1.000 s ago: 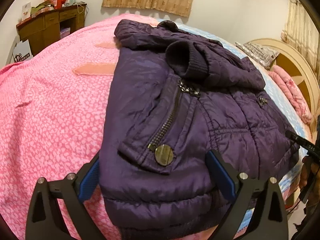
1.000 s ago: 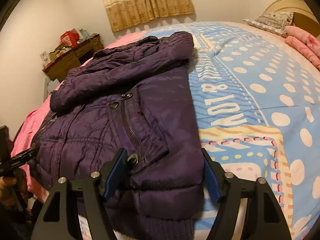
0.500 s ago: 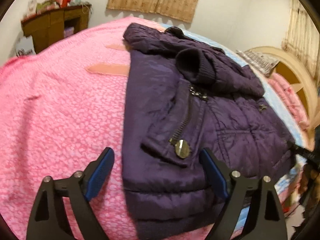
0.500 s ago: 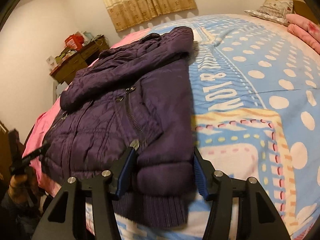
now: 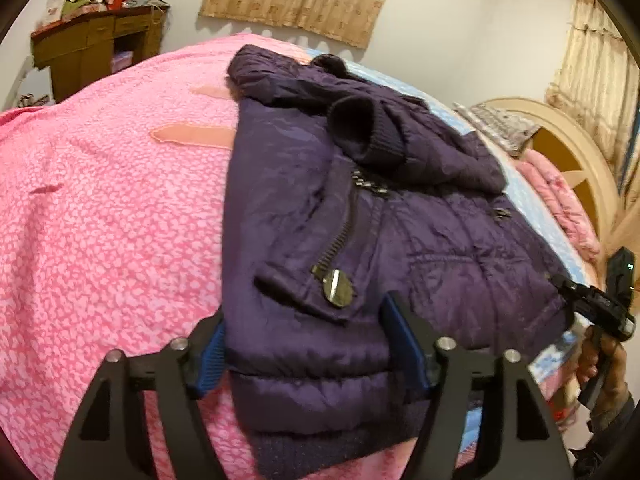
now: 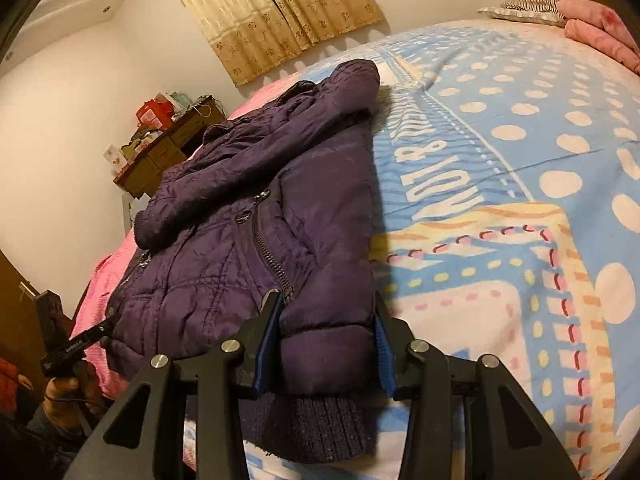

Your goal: Fold large clothes

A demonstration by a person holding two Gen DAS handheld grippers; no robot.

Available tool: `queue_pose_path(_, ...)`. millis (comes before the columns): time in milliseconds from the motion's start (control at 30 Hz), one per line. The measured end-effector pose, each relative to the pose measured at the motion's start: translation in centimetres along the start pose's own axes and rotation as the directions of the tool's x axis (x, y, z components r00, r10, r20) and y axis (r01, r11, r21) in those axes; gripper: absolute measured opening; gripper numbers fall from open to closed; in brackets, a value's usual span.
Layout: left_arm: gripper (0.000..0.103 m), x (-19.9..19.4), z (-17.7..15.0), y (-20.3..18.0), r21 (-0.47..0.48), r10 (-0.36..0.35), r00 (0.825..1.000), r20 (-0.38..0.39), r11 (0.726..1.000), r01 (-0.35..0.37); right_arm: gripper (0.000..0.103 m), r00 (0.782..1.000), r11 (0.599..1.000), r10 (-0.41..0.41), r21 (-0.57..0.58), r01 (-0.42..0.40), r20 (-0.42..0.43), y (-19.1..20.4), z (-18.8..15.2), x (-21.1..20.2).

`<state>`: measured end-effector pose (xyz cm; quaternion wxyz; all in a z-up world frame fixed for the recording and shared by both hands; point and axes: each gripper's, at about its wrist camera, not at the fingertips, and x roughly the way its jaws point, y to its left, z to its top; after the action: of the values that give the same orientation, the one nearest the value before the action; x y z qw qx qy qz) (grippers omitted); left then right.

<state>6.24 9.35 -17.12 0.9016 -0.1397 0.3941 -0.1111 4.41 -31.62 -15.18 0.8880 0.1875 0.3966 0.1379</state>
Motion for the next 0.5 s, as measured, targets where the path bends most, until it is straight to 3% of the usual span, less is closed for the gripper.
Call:
queue_pose_path(33,0.047,-0.3,0.2,0.2,-0.007,-0.037,0.999,-0.003,0.999,0.037,0.037,0.999,0.999,0.036,0.018,-0.036,0.003,-0.1,0.1,-0.3)
queue_pose_path(167,0.044,-1.2,0.8,1.0,-0.047,-0.098,0.995,0.022,0.994,0.099,0.034,0.985,0.981,0.167,0.095,-0.170,0.036,-0.4,0.6,-1.1)
queue_pose_path(267,0.050,-0.4,0.2,0.9,-0.054,-0.072,0.997,0.015,0.996,0.073,0.039,0.990,0.985,0.141,0.102,-0.141,0.008,-0.6,0.2,0.0)
queue_pose_path(300,0.058,0.1,-0.1,1.2,-0.084,-0.065,0.998,0.002,0.994,0.065,0.042,0.991,0.986,0.131,0.108,-0.129,-0.010,-0.7,-0.1,0.4)
queue_pose_path(367,0.062,0.0,-0.5,1.4,-0.105,-0.085,0.996,0.026,0.991,0.087,0.043,0.993,0.991,0.115,0.072,-0.113,-0.018,-0.2,-0.5,0.7)
queue_pose_path(400,0.060,-0.1,-0.5,1.3,-0.095,-0.088,0.996,0.023,0.991,0.090,0.043,0.995,0.994,0.099,0.042,-0.098,-0.021,0.3,-0.6,0.7)
queue_pose_path(433,0.048,-0.3,-0.4,1.1,-0.077,-0.091,0.996,0.020,0.993,0.092,0.041,0.996,0.996,0.089,0.023,-0.089,-0.027,0.8,-0.5,0.7)
queue_pose_path(500,0.040,-0.9,0.1,1.3,-0.070,-0.119,0.993,0.023,0.990,0.120,0.034,0.991,0.990,0.132,0.055,-0.131,-0.019,0.5,-0.1,0.4)
